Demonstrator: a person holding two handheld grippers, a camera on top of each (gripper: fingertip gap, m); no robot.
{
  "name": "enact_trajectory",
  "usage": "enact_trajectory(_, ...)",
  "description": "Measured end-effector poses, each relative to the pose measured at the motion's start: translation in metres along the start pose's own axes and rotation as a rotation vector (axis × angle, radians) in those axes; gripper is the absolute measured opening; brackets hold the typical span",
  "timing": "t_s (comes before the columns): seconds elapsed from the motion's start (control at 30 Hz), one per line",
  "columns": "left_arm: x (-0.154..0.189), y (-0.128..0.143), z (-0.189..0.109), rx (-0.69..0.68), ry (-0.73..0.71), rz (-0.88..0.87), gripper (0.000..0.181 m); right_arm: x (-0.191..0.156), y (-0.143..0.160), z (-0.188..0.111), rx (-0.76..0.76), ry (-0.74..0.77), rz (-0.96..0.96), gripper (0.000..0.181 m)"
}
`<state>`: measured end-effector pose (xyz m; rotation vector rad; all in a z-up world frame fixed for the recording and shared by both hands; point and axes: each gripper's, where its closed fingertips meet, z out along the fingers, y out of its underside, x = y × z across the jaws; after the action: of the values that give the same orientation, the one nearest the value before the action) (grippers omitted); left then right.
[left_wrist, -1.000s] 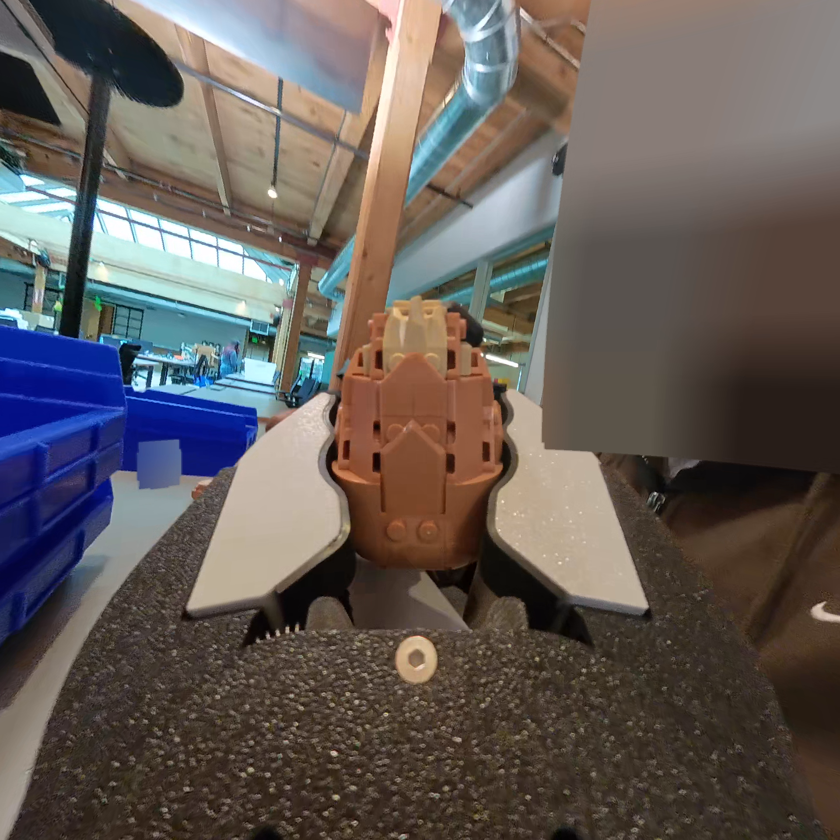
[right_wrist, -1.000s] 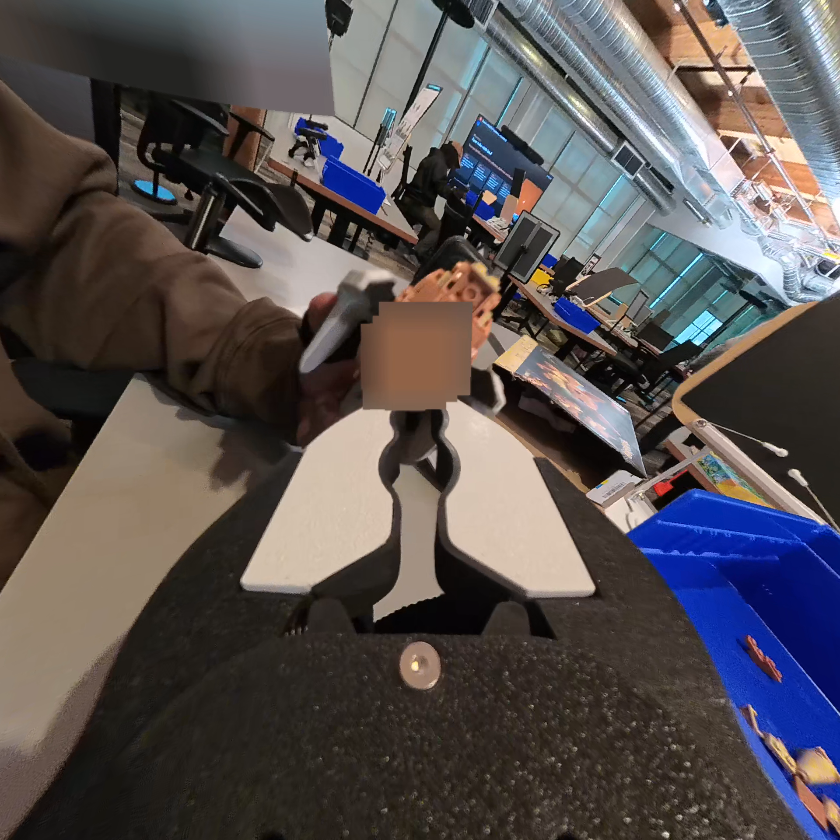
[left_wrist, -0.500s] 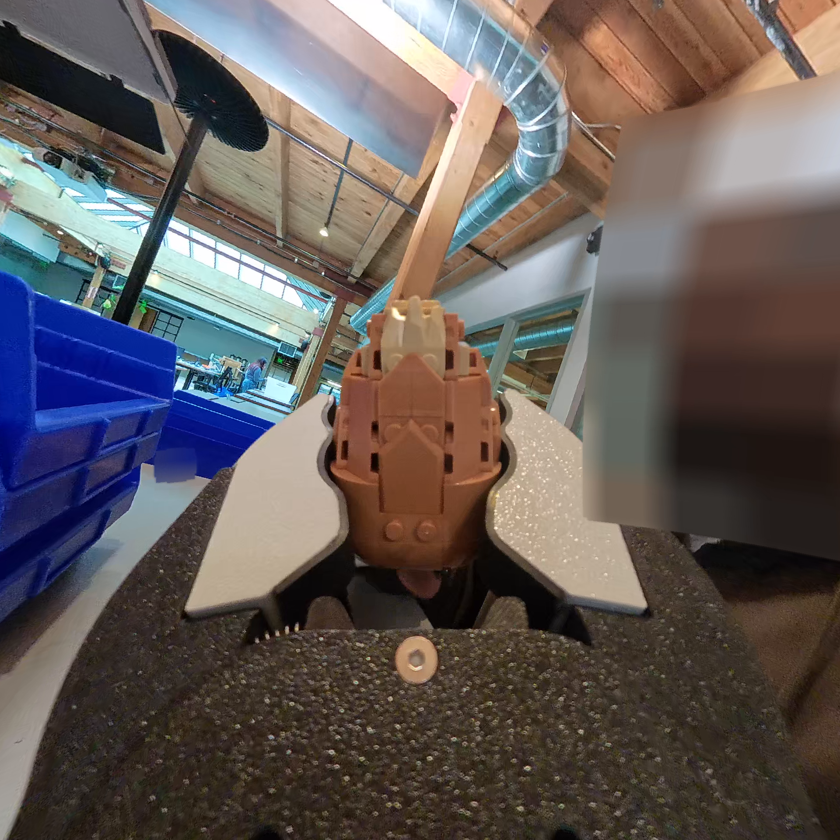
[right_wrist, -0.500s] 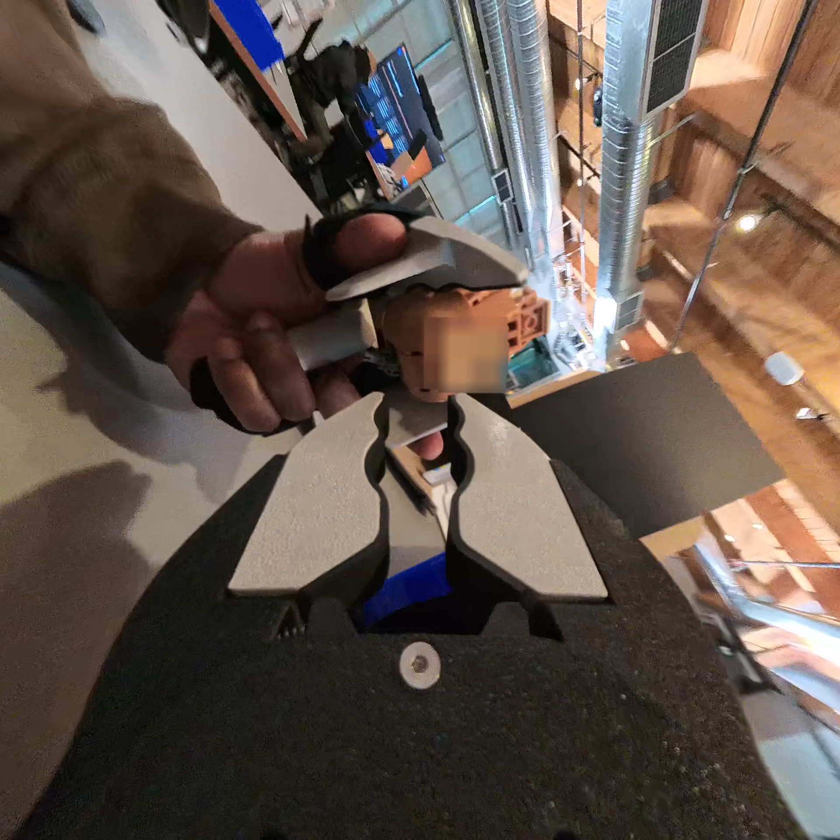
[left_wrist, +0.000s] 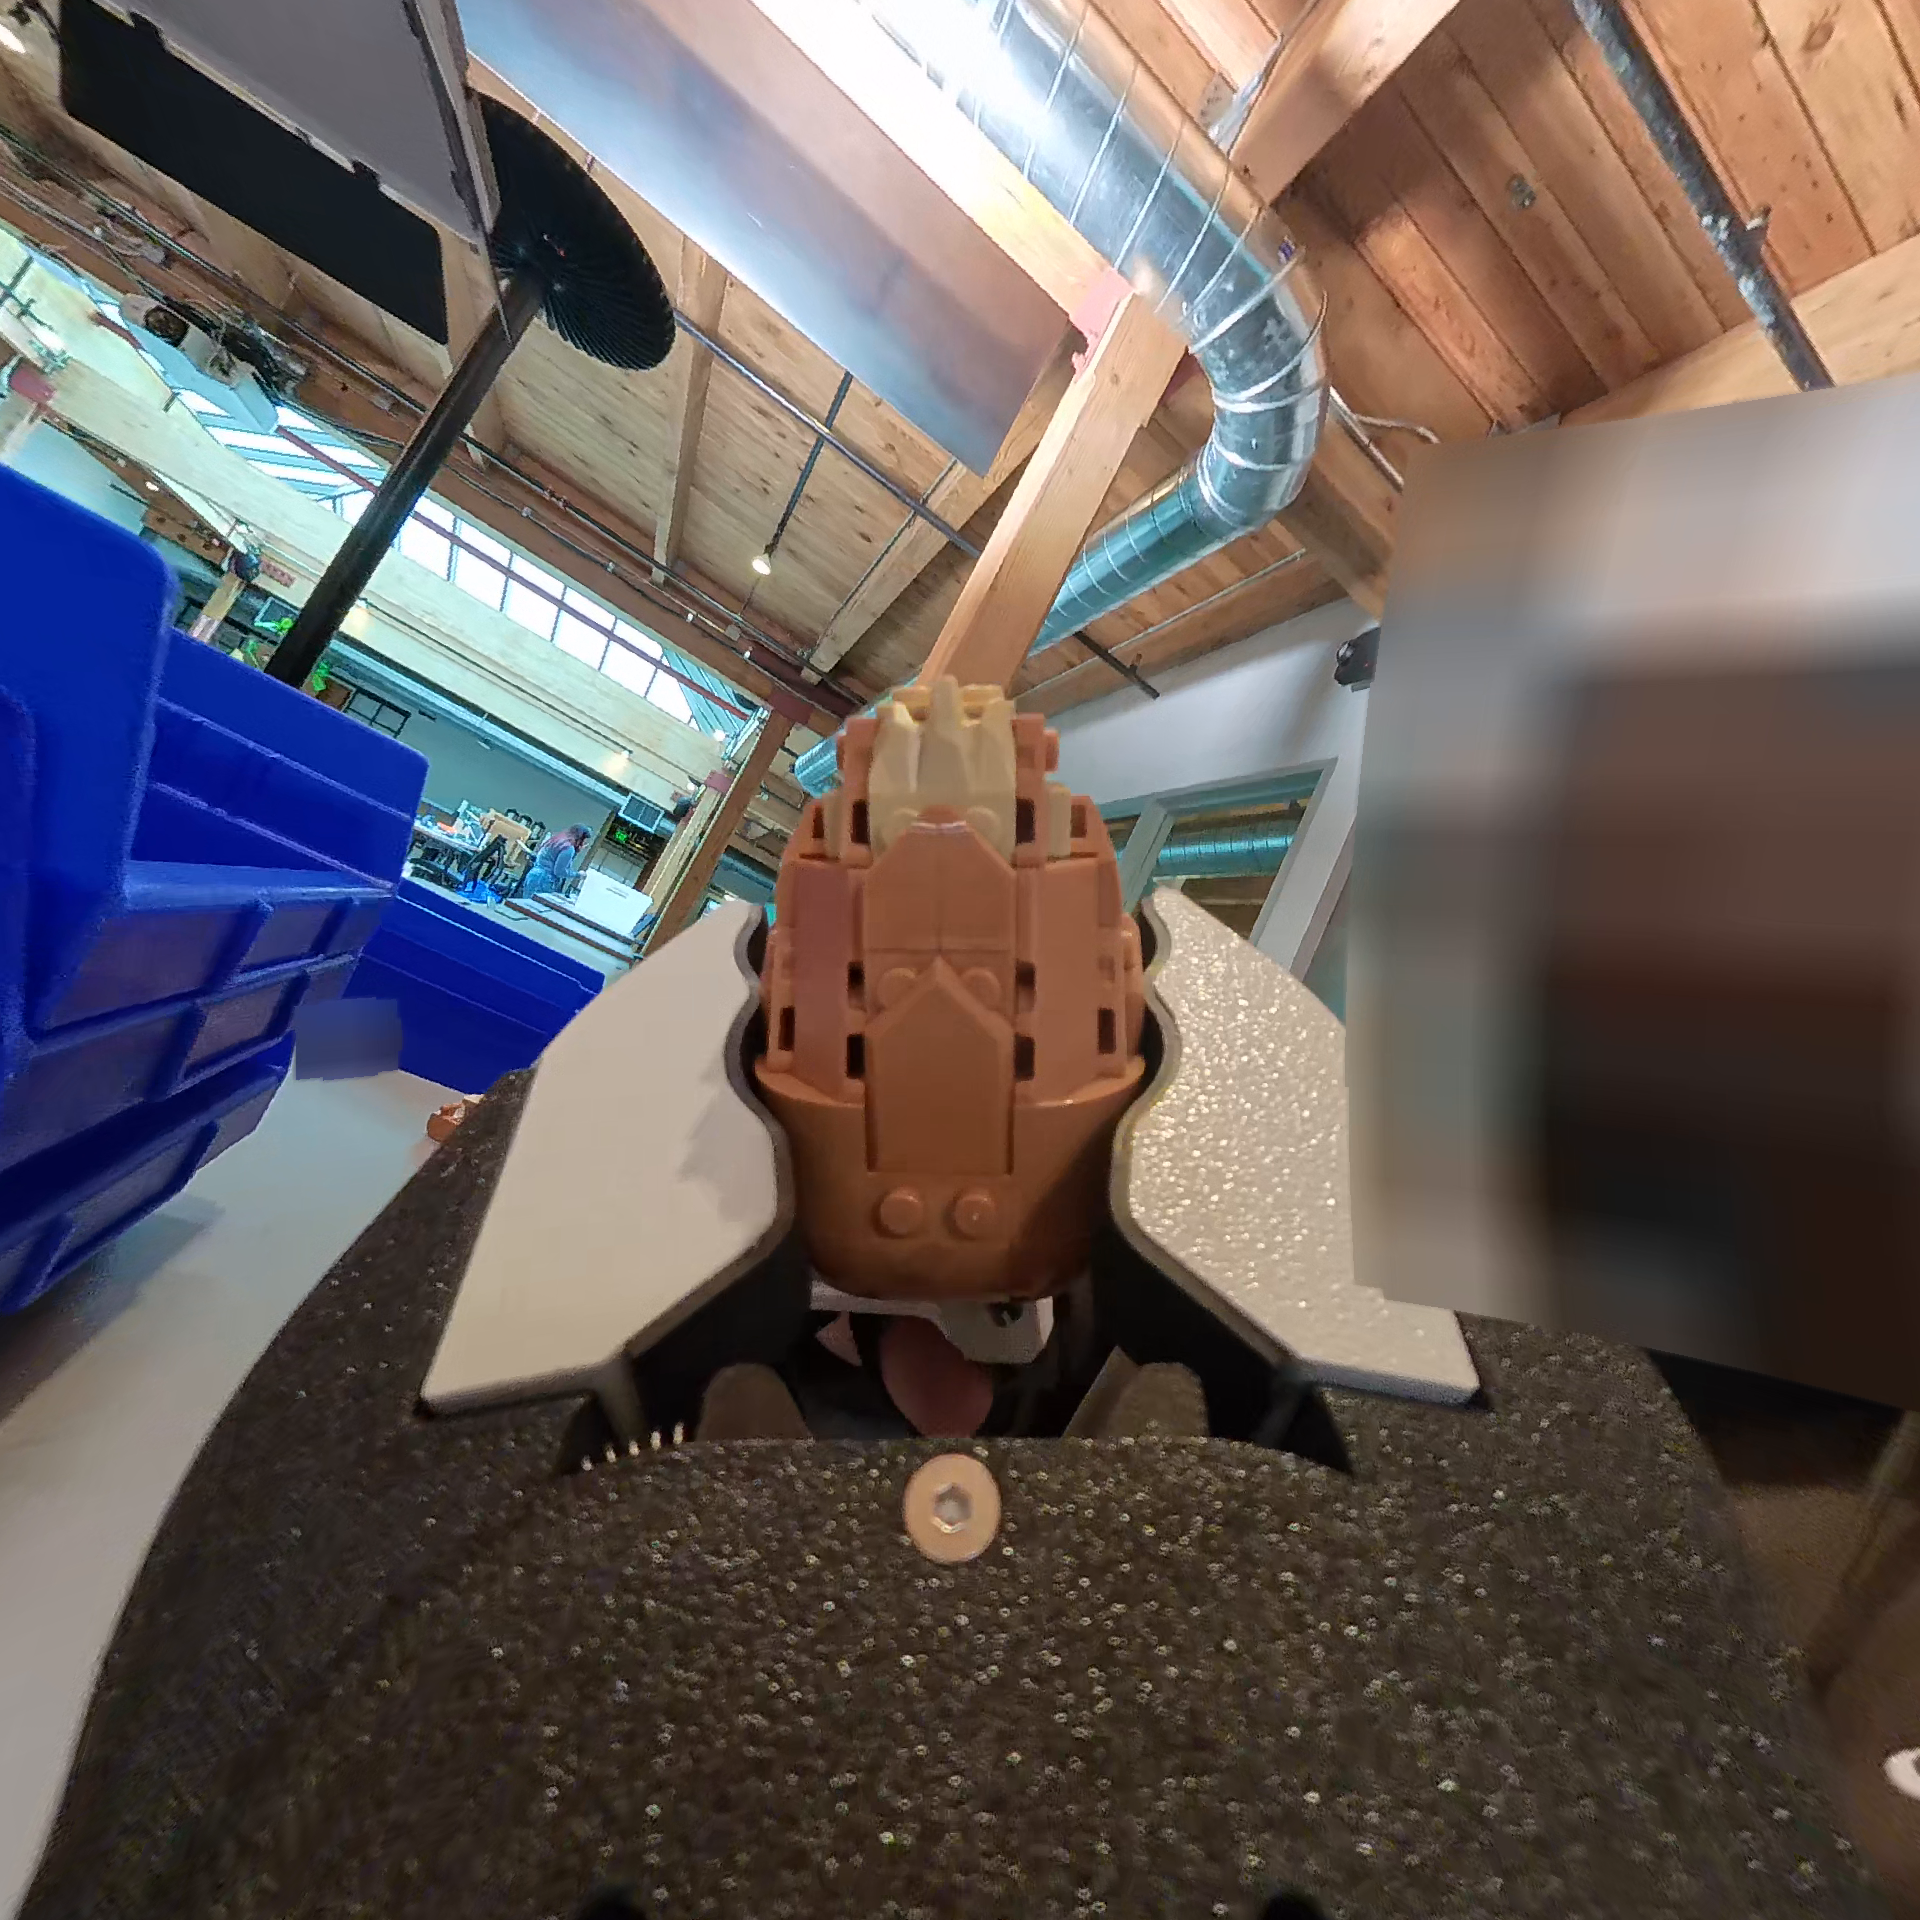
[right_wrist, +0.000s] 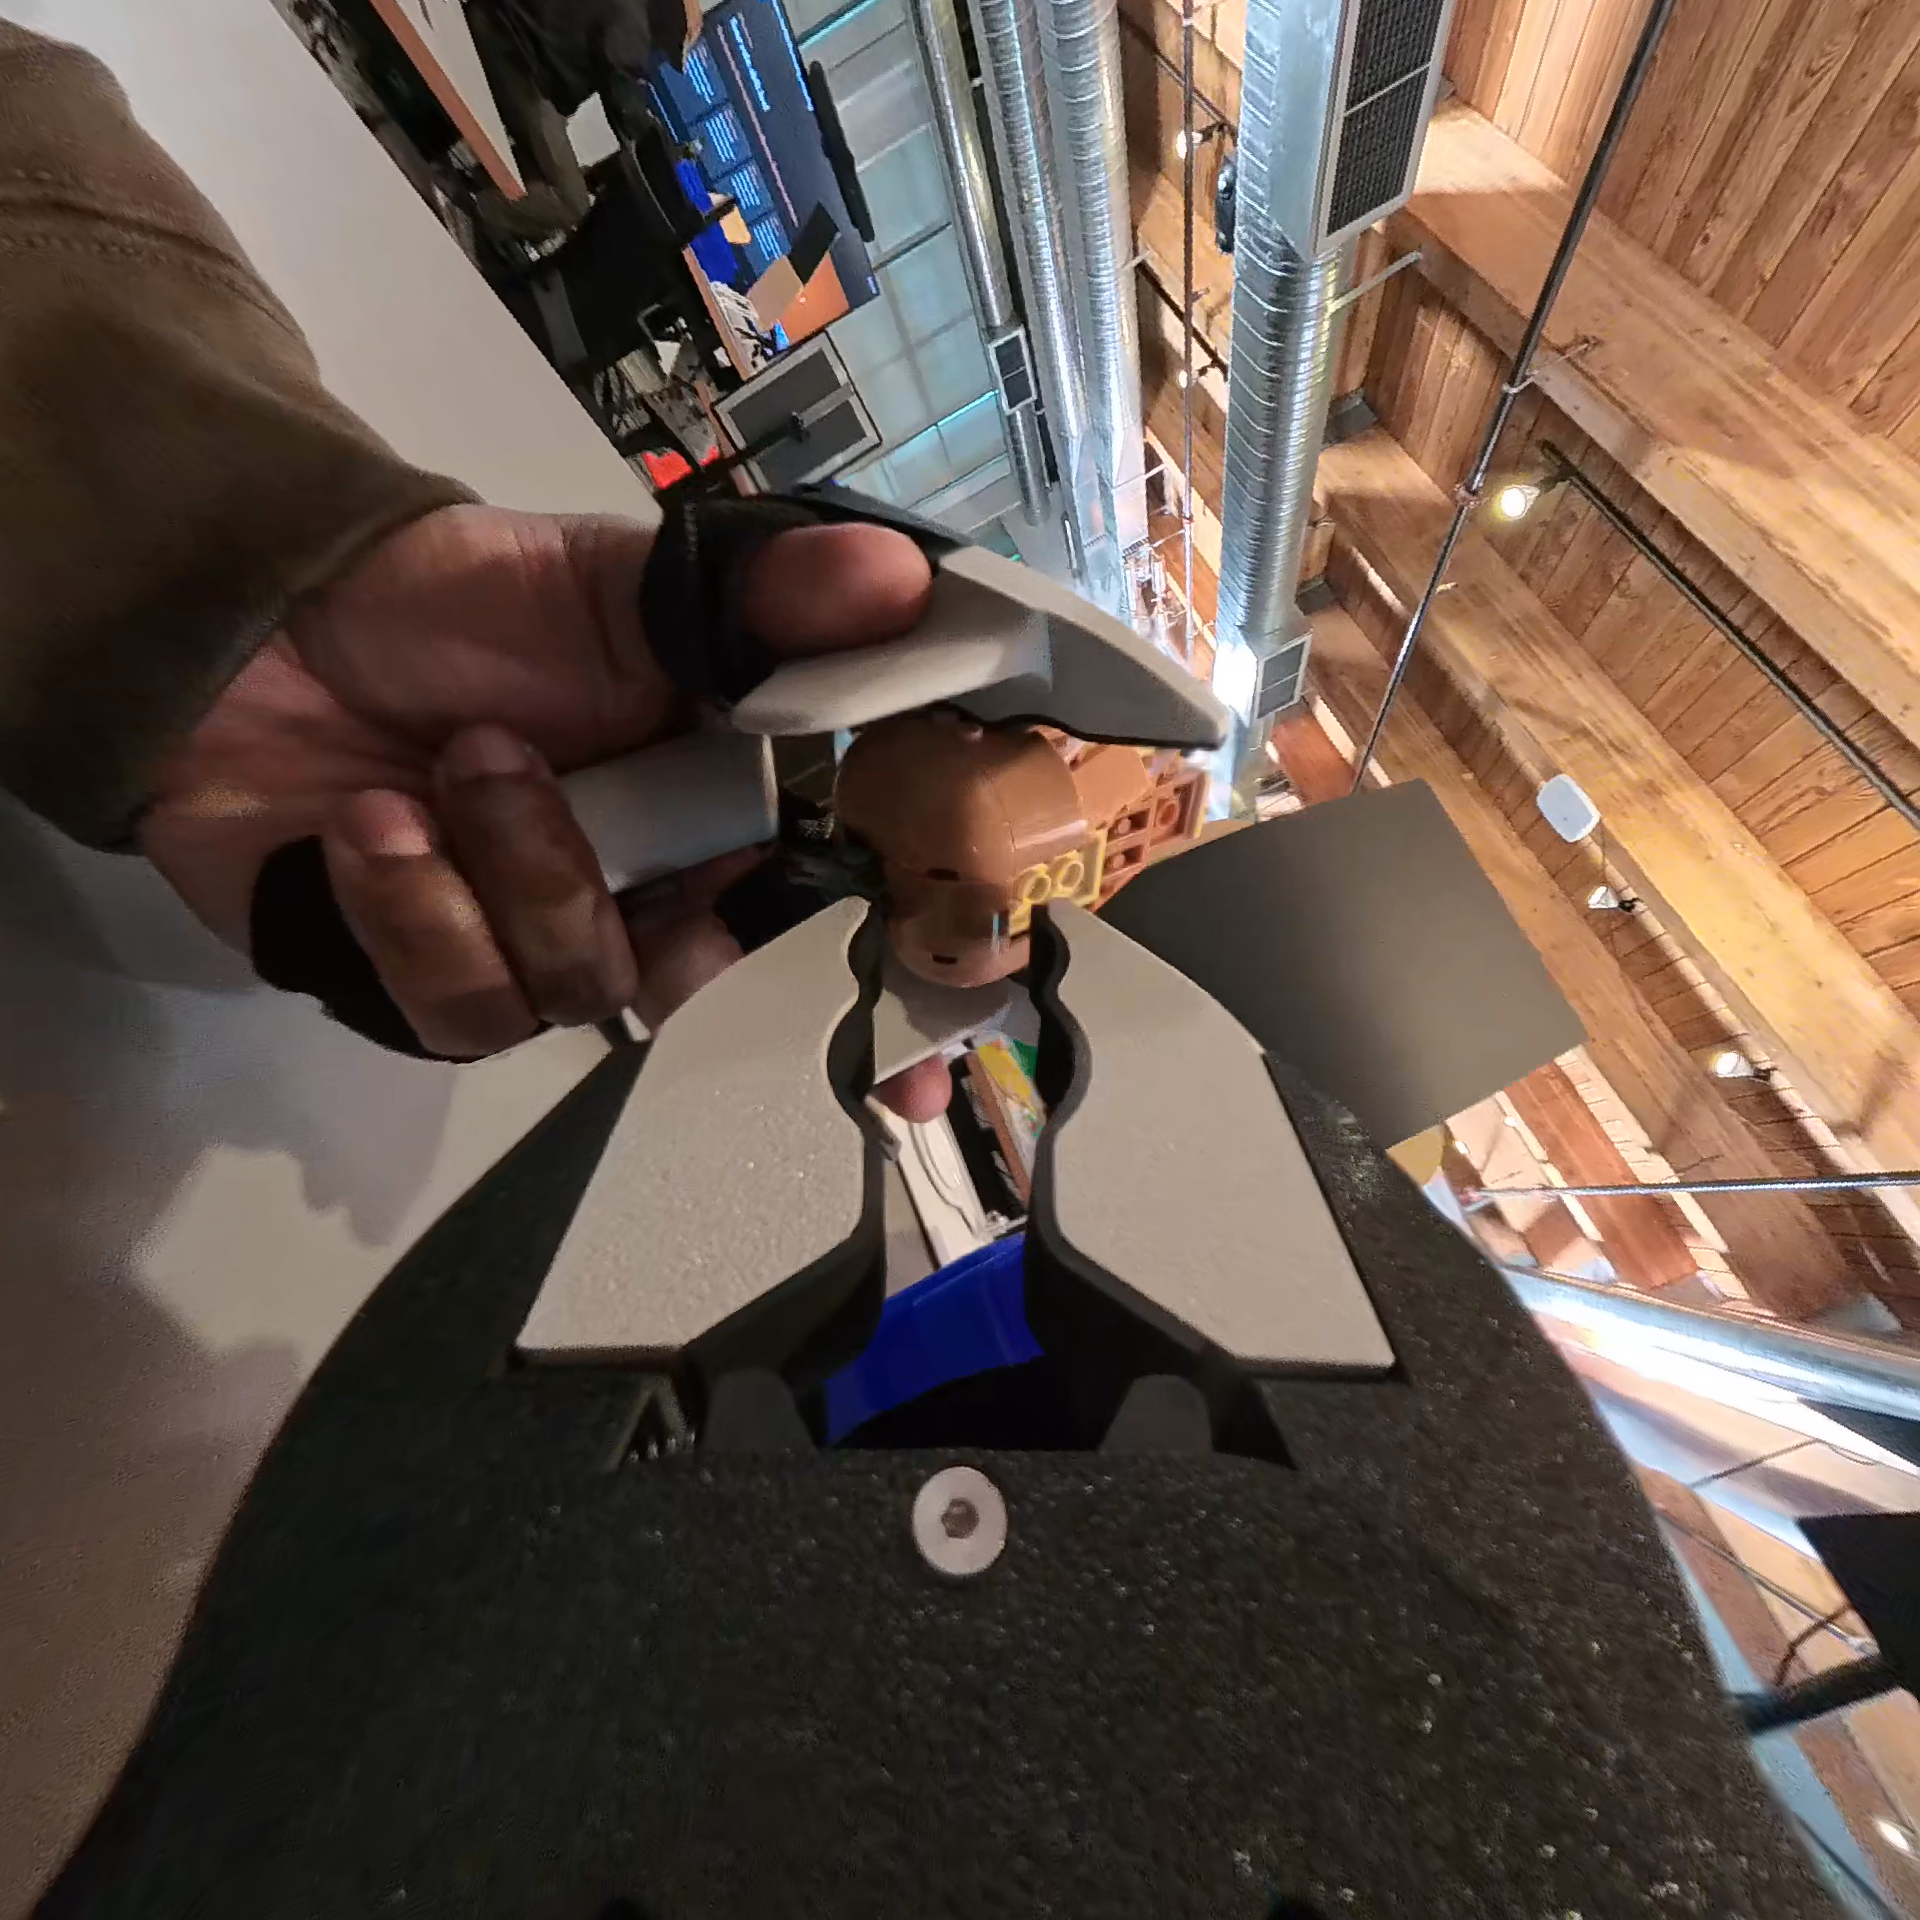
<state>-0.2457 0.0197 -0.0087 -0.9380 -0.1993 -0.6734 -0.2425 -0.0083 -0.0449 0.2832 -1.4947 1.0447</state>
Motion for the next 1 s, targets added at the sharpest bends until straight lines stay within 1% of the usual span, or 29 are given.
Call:
enact_trajectory(0.13, -0.001, -0.004, -0.002, 0.028, 0.003, -0.029, 0.067, -0.002, -0.002, 0.003, -0.018, 0.031, -0.055, 0.025)
enact_trajectory(0.33, -0.007, -0.002, -0.003, 0.007, -0.022, -0.055, 0.067, -0.005, 0.003, 0.005, -0.049, -0.052, 0.069, 0.025)
enact_trajectory(0.43, -0.01, -0.001, -0.003, 0.003, -0.034, -0.062, 0.067, -0.005, 0.006, 0.005, -0.075, -0.054, 0.057, 0.024)
enact_trajectory(0.6, -0.007, 0.001, -0.002, -0.029, -0.054, 0.03, 0.067, -0.004, 0.004, 0.003, -0.064, -0.042, 0.002, 0.02)
enact_trajectory(1.0, -0.012, 0.009, -0.003, -0.067, -0.069, 0.039, 0.066, -0.008, 0.008, -0.004, -0.04, -0.118, 0.007, 0.016)
